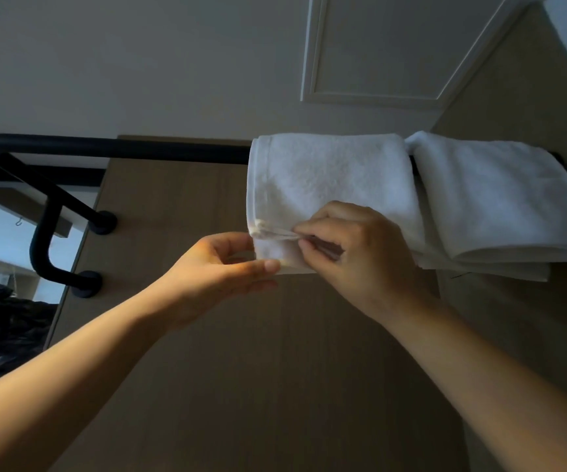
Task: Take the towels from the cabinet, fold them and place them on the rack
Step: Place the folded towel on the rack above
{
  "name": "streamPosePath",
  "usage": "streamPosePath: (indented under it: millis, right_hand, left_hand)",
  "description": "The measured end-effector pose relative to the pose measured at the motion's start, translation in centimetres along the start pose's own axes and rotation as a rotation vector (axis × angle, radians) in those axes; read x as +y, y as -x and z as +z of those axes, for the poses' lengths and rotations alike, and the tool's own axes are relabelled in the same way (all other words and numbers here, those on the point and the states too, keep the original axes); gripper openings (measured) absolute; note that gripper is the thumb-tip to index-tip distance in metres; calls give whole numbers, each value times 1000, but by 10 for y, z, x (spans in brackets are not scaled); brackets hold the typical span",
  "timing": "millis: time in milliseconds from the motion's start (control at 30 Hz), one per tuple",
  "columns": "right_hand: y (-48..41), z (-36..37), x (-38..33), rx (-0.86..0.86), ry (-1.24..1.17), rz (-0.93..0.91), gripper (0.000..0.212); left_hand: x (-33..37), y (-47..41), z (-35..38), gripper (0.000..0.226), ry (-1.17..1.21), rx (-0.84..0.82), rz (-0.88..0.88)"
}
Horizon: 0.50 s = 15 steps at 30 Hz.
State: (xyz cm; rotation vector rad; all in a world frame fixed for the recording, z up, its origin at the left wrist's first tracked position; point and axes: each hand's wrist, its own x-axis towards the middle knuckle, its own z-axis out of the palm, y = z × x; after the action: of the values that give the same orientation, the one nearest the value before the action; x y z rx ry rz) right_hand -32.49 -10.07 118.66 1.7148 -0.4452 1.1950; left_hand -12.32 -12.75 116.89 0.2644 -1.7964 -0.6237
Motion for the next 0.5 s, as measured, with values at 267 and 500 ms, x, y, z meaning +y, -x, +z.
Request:
streamPosePath:
  millis: [267,500]
  right_hand:
    - [7,-6,6,102,-33,-161,23]
    - [12,-4,13,-36,157,-246,28]
  left_hand:
    - [-4,-6,-3,38,220,63,14]
    - [-6,-6,-6,24,123,67,41]
